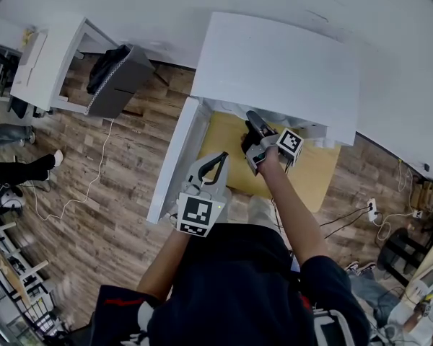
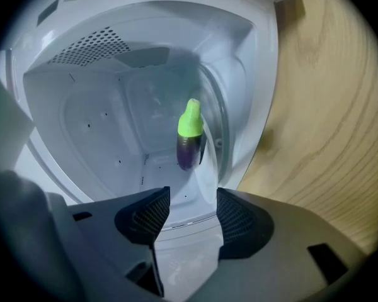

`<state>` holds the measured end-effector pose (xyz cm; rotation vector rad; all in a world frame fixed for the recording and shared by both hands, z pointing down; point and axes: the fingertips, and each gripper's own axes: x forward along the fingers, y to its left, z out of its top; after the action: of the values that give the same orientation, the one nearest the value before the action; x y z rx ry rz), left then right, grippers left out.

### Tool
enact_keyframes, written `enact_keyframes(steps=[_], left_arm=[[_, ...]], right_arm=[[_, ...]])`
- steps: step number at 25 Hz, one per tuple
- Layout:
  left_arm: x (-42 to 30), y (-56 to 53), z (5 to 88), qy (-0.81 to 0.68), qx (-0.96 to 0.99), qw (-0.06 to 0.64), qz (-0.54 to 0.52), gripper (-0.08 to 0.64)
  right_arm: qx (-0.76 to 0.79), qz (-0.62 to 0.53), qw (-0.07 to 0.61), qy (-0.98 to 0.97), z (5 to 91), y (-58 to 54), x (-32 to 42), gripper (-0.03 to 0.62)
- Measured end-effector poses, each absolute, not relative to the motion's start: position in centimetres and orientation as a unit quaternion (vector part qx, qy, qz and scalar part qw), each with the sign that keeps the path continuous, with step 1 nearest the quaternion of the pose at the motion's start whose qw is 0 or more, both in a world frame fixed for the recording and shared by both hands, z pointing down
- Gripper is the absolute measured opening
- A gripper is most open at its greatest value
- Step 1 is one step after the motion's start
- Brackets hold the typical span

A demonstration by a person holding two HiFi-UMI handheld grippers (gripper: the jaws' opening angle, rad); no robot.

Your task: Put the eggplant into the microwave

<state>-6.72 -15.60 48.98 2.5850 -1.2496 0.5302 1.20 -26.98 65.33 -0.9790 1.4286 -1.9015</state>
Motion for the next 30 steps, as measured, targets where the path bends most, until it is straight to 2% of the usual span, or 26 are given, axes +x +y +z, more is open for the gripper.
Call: enact_keyframes(steps=[23,30], left_arm=[[-8.0,-15.0,49.9,-0.425,0.878,0.117,0.187,0.014],[-8.0,-15.1,49.6,-0.427,0.878,0.117,0.183,0.014]], right_arm=[[-0.375,-0.706,0.301,0.519,65.3,-29.2,1.8,0.222],[-0.373,-0.722,0.297,0.502,65.8,-28.9,1.5,0.252]])
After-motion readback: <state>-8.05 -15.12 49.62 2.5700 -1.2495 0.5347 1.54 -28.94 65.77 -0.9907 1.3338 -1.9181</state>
